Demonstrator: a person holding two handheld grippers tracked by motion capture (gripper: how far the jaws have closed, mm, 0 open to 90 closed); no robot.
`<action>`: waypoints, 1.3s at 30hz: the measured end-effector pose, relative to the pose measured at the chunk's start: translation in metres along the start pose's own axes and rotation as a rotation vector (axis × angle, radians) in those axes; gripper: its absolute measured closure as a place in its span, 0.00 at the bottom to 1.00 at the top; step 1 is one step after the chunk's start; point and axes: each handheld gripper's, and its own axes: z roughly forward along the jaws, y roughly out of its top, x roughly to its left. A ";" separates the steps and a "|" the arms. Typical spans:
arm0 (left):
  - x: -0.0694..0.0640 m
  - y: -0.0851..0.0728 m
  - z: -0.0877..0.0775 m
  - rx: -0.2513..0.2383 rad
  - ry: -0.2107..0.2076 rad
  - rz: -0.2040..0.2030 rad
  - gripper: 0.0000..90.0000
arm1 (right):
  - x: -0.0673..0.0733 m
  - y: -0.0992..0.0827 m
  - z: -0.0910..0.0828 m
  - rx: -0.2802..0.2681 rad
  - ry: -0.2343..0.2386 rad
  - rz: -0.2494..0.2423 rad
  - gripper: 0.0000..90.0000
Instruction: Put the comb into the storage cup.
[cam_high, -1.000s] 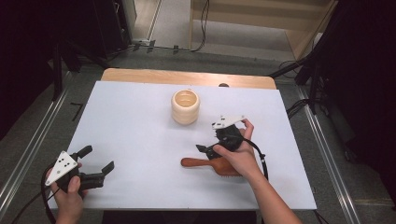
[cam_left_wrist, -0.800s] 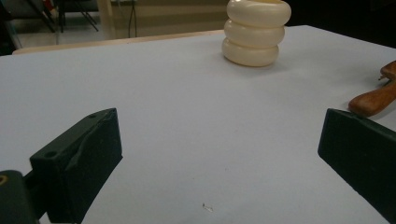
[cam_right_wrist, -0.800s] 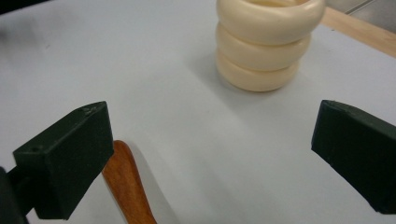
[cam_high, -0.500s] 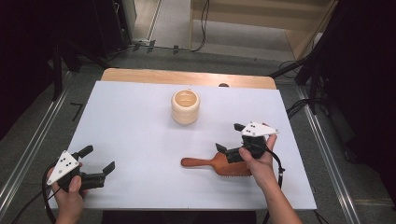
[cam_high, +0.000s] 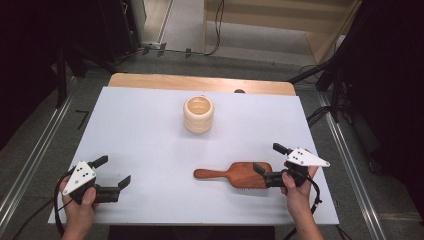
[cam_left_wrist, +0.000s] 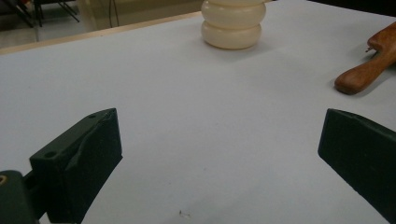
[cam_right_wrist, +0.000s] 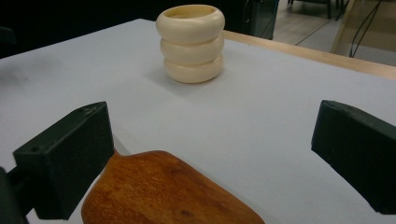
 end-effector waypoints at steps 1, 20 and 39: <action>-0.001 0.001 0.001 -0.003 -0.007 0.004 0.00 | -0.001 -0.002 -0.003 -0.010 -0.005 0.003 0.00; -0.020 0.033 0.013 0.007 -0.059 0.093 0.00 | -0.019 -0.032 -0.041 -0.094 -0.083 0.038 0.00; -0.047 0.067 0.053 0.040 -0.184 0.168 0.00 | -0.039 -0.053 -0.054 -0.106 -0.137 0.068 0.00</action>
